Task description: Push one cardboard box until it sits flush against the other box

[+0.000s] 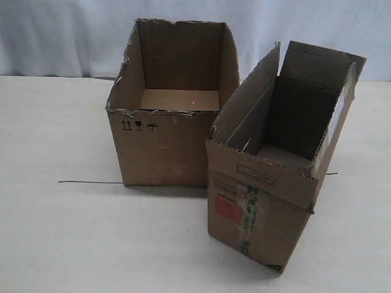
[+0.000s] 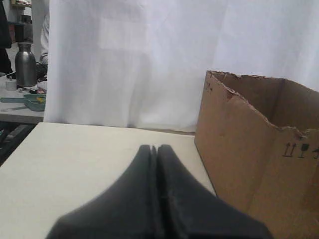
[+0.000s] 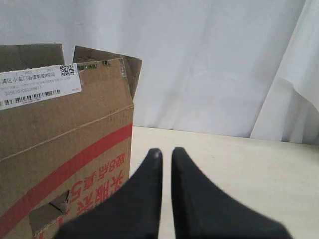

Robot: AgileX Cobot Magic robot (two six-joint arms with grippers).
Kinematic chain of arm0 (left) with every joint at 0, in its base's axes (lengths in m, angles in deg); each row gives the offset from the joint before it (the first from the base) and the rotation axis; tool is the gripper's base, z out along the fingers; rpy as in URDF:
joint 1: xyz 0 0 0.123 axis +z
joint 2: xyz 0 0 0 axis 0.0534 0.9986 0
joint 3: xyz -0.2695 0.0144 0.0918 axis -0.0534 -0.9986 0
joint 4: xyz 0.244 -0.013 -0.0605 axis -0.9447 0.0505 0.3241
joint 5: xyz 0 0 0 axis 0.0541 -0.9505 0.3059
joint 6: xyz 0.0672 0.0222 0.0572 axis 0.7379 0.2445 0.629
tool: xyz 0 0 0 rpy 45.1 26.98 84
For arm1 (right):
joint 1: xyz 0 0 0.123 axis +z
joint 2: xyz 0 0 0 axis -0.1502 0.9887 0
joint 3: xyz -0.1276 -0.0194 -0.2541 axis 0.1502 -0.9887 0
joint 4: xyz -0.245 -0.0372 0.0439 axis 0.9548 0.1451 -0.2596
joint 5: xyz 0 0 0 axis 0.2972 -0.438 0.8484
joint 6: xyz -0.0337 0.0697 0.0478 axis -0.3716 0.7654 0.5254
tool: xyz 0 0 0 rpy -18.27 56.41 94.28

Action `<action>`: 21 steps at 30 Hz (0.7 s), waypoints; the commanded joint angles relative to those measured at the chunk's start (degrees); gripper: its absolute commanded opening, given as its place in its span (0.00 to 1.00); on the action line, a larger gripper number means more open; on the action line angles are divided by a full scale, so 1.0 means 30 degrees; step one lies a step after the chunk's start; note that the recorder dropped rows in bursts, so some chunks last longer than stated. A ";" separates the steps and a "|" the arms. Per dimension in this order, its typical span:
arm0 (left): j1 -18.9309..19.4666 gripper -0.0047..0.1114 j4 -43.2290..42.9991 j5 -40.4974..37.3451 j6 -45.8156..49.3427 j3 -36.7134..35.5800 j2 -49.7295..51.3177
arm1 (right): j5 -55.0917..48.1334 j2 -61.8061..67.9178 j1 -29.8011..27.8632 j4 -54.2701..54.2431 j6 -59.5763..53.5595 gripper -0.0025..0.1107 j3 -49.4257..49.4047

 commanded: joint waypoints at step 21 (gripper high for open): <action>-0.0111 0.04 -0.0017 0.0048 -0.0109 -0.0037 -0.0065 | 0.3031 0.0876 0.0369 -1.0611 0.1959 0.07 0.1698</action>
